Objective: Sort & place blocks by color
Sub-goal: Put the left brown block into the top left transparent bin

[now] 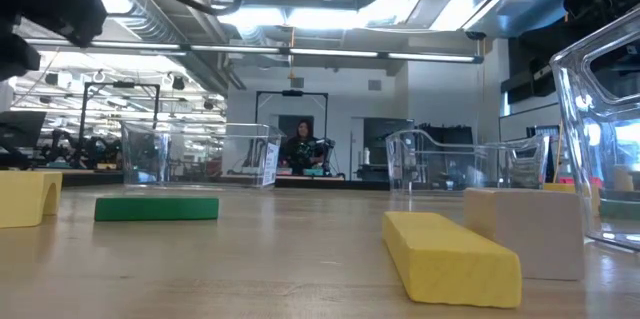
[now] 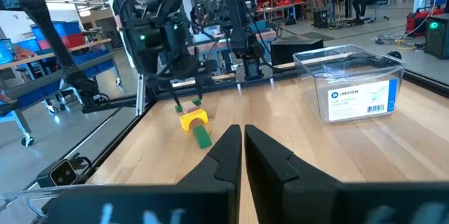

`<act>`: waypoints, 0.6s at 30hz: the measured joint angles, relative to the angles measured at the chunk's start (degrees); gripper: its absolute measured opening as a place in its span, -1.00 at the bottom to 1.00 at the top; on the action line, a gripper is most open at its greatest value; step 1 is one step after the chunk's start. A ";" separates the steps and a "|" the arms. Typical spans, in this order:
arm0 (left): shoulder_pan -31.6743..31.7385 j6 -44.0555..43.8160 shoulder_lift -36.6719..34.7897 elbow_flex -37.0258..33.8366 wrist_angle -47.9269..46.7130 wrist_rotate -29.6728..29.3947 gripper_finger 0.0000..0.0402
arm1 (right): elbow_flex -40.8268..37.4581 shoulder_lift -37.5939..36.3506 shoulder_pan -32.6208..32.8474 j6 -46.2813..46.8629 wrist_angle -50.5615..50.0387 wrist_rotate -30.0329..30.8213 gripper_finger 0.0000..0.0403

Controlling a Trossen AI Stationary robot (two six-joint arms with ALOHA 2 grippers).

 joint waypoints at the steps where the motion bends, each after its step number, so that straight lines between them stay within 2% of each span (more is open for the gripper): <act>1: -0.23 -0.06 0.40 0.00 0.04 0.10 0.37 | 0.01 0.00 0.01 0.00 0.00 -0.02 -0.88; 5: -1.22 -0.12 1.38 -0.15 1.20 0.33 0.37 | 0.02 0.00 -0.01 0.00 0.00 -0.02 -0.88; 18: -1.82 -0.74 1.38 -7.24 9.03 0.09 0.37 | 0.01 0.00 0.01 0.00 -0.02 -0.02 -0.88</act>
